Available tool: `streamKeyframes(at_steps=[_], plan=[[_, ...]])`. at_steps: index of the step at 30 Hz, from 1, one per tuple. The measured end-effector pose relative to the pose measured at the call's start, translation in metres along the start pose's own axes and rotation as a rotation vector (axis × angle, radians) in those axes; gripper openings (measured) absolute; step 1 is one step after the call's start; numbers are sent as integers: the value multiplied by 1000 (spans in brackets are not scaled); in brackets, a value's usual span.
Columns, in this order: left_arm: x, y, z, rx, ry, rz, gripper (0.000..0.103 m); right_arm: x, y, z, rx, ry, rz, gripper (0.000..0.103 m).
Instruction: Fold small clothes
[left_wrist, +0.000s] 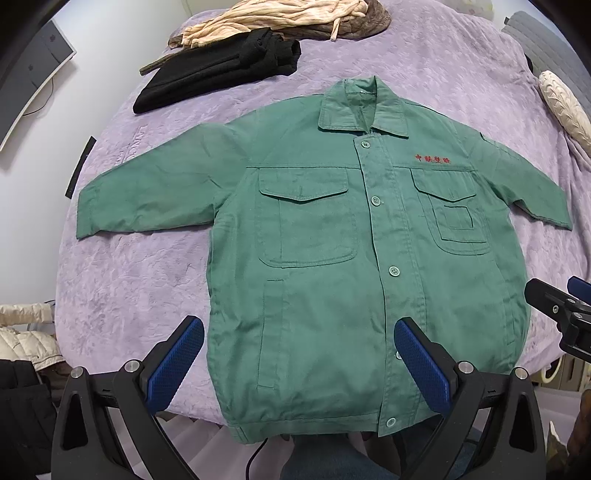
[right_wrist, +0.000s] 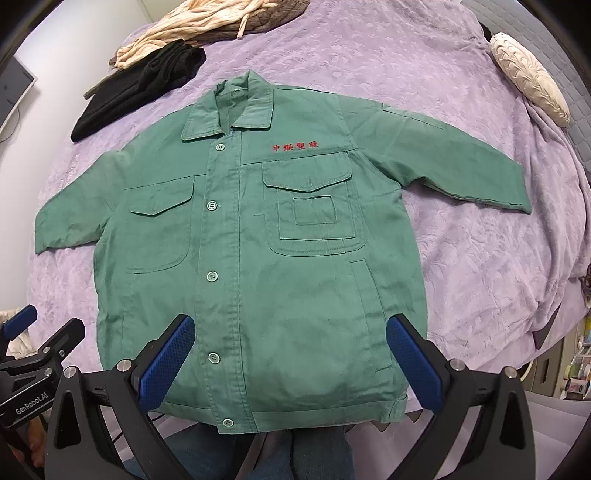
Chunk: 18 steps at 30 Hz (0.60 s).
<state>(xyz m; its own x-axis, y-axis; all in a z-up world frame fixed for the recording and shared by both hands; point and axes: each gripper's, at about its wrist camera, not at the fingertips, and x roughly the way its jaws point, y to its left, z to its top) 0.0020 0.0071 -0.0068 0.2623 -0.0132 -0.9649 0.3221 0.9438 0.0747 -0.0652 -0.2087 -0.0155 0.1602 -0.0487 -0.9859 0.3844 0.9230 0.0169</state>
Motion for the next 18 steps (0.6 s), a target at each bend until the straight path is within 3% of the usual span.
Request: streamKeyframes(at_steps=[18], plan=[[2, -1, -1, 1, 8, 3, 103, 3, 2, -2, 2, 2, -3, 103]])
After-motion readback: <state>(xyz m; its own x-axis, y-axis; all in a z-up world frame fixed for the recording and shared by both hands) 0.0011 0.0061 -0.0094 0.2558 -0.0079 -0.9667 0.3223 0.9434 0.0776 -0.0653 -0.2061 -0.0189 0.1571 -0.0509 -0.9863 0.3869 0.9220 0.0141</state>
